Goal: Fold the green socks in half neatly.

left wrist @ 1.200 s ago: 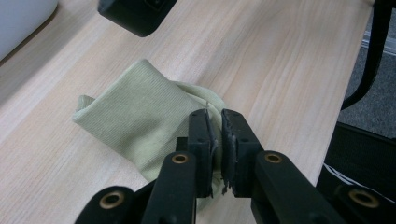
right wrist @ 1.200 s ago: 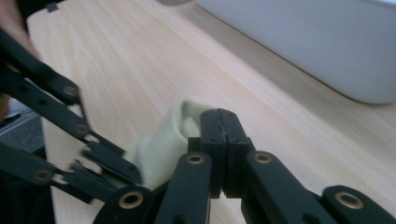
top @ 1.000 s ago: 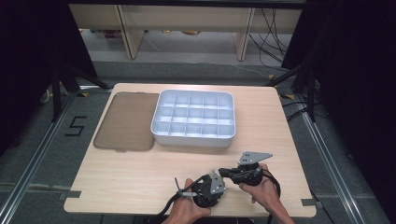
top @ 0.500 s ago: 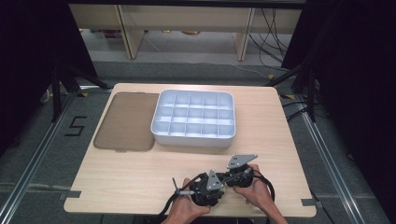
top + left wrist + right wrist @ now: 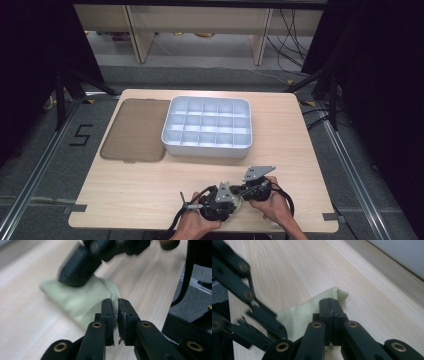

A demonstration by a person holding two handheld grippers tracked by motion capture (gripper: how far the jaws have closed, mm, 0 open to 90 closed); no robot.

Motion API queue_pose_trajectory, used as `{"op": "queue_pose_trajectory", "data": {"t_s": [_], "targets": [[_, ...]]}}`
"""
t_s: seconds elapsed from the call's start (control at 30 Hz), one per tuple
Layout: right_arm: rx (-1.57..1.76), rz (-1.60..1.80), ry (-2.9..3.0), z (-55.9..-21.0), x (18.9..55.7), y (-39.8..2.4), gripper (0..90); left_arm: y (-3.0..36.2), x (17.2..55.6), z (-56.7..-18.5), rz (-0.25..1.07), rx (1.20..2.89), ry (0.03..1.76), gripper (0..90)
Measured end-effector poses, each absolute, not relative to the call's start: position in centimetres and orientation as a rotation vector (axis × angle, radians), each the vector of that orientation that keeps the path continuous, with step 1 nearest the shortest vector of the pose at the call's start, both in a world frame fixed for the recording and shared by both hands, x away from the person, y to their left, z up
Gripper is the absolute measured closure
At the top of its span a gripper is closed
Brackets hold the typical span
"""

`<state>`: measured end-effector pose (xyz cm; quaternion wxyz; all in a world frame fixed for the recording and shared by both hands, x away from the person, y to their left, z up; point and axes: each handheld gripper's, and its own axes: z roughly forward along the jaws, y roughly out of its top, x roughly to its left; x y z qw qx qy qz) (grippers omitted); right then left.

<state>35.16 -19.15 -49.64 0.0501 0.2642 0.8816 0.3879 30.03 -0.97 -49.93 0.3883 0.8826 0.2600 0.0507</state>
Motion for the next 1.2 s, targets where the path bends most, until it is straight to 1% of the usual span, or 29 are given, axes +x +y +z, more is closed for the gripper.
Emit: {"op": "queue_pose_trajectory", "data": {"t_s": [0.07, 0.3, 0.5, 0.53, 0.57, 0.67, 0.73, 0.77, 0.83, 0.87, 0.9, 0.93, 1.07, 1.2], "targets": [[0.812, 1.183, 2.682, -49.6, 35.1, -19.2, 90.0, -1.0, 30.1, -49.9, 0.147, 2.255, 0.649, 84.5], [0.821, 1.191, 2.674, -49.5, 35.1, -19.2, 89.7, -0.9, 30.0, -50.0, 0.145, 2.250, 0.653, 84.6], [0.944, 1.285, 2.606, -48.9, 35.3, -19.9, 68.5, -0.9, 30.0, -50.0, 0.146, 2.256, 0.650, 84.3], [0.944, 1.285, 2.606, -48.9, 35.3, -19.9, 68.5, -0.9, 30.0, -50.0, 0.146, 2.256, 0.650, 84.2], [0.953, 1.280, 2.605, -48.9, 35.4, -19.8, 64.8, -0.8, 30.0, -49.9, 0.143, 2.267, 0.638, 84.2], [0.967, 1.283, 2.626, -49.1, 35.5, -19.3, 62.3, -1.0, 29.9, -50.1, 0.154, 2.250, 0.662, 83.6], [0.973, 1.258, 2.651, -49.4, 35.6, -19.0, 59.8, -1.0, 30.0, -50.0, 0.165, 2.261, 0.634, 83.1], [0.987, 1.233, 2.672, -49.6, 35.6, -18.8, 58.4, -1.1, 29.7, -50.0, 0.146, 2.252, 0.659, 82.8], [1.004, 1.218, 2.688, -49.8, 35.8, -18.7, 58.0, -1.1, 29.7, -50.0, 0.148, 2.250, 0.659, 82.6], [1.032, 1.197, 2.701, -50.1, 36.1, -18.6, 54.8, -1.1, 29.7, -50.1, 0.150, 2.248, 0.659, 82.5], [1.032, 1.197, 2.701, -50.1, 36.1, -18.6, 54.8, -1.1, 29.7, -50.1, 0.150, 2.248, 0.659, 82.4], [1.085, 1.170, 2.721, -50.4, 36.4, -18.7, 51.2, -1.1, 29.7, -50.1, 0.150, 2.247, 0.659, 82.3], [1.092, 1.188, 2.718, -50.6, 36.4, -18.8, 51.5, -1.0, 29.7, -50.0, 0.172, 2.270, 0.619, 82.3], [1.081, 1.161, 2.704, -50.6, 36.1, -18.5, 52.1, -1.1, 29.4, -50.0, 0.185, 2.259, 0.648, 82.0]]}}
